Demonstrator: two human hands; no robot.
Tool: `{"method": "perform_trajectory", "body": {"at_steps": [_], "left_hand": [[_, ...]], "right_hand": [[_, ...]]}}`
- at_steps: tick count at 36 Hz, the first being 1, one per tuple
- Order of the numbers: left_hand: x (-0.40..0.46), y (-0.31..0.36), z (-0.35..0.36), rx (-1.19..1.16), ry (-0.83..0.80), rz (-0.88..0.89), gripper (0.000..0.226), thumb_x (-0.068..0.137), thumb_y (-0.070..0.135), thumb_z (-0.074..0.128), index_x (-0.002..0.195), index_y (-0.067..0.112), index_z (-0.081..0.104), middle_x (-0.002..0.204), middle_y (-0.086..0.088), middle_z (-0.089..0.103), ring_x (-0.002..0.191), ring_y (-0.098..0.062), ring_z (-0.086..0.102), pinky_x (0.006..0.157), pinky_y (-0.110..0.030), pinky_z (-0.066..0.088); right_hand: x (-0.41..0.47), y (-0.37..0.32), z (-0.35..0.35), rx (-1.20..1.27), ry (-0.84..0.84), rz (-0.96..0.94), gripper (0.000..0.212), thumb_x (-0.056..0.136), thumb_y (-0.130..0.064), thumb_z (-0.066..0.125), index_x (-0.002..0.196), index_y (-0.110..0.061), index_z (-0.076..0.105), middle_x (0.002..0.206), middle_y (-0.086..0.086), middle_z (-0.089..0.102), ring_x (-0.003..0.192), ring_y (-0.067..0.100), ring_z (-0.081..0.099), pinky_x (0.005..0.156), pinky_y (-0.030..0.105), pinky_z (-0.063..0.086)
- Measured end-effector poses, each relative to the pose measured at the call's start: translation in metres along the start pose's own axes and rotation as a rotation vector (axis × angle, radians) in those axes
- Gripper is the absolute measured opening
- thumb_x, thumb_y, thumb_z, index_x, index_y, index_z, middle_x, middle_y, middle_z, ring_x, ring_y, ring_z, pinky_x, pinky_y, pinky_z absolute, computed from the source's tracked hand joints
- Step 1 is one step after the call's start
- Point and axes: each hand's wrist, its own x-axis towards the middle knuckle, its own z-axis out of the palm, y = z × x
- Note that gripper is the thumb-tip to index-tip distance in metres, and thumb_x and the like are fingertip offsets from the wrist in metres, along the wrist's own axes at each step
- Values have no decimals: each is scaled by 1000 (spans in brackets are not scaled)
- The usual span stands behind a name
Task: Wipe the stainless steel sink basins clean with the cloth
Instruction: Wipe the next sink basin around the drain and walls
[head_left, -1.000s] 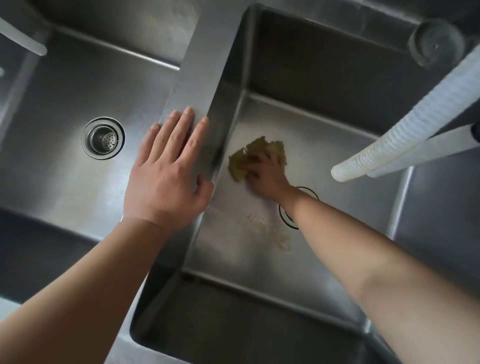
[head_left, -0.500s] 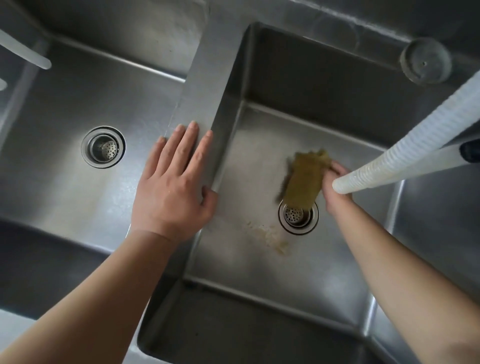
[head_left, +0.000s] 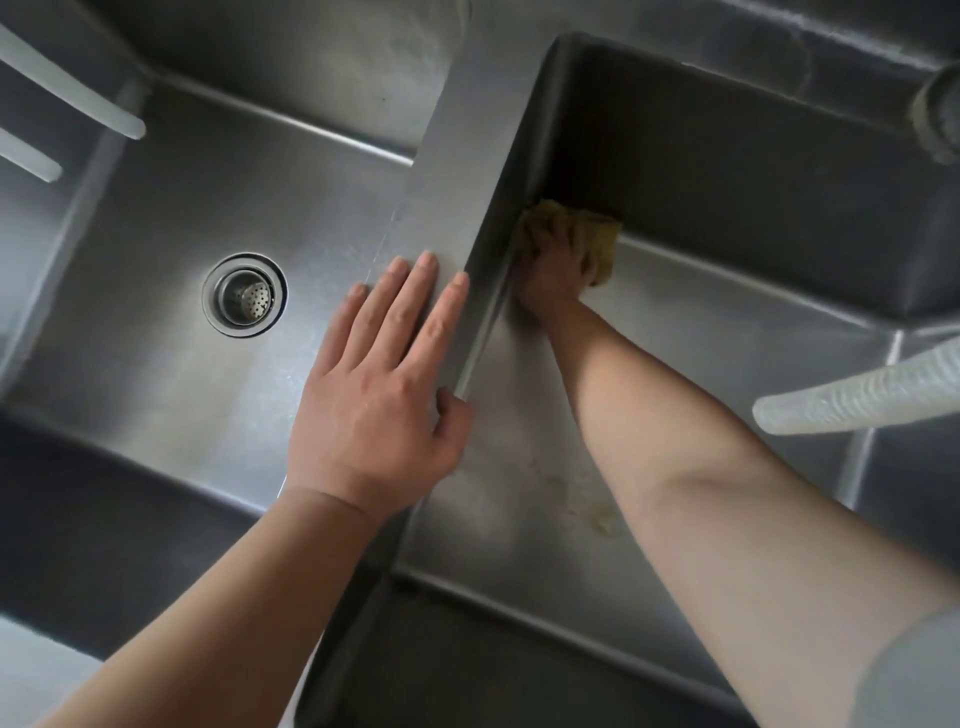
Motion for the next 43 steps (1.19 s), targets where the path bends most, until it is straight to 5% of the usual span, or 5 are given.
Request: {"method": "perform_trajectory", "body": {"at_steps": [8, 21, 27, 32, 43], "left_hand": [[-1, 0, -1, -8, -5, -12, 82, 73, 23, 54, 152, 14, 35, 160, -9, 30, 149, -26, 23, 121, -47, 21], [-3, 3, 1, 10, -15, -36, 85, 73, 25, 55, 154, 17, 31, 161, -7, 27, 150, -26, 20, 124, -41, 13], [-4, 1, 3, 17, -12, -26, 82, 76, 28, 50, 155, 20, 28, 162, -5, 24, 151, -25, 18, 124, -41, 11], [-5, 2, 5, 48, -3, -29, 82, 75, 26, 46, 155, 20, 26, 162, -6, 23, 151, -26, 18, 124, -41, 11], [-30, 21, 0, 166, -46, 67, 79, 78, 18, 46, 154, 14, 26, 163, -16, 17, 151, -35, 13, 122, -53, 7]], "right_hand": [[-16, 40, 3, -89, -152, -312, 51, 82, -34, 35, 110, -13, 72, 125, 15, 64, 125, 39, 52, 102, 60, 38], [-193, 81, 39, -221, -513, -729, 16, 79, -42, 66, 76, -31, 77, 118, -14, 71, 129, 20, 53, 106, 57, 31], [-220, 73, 39, -371, -248, -525, 63, 89, -40, 51, 148, -19, 41, 156, 10, 36, 145, 33, 25, 116, 52, 19], [-247, 76, 61, -516, -318, -447, 65, 104, -34, 28, 157, -11, -3, 164, 14, -9, 150, 39, -13, 120, 55, -5], [-264, 132, 23, -673, -425, -974, 60, 84, -15, 46, 143, -8, 47, 151, 15, 43, 141, 39, 37, 115, 55, 22]]}}
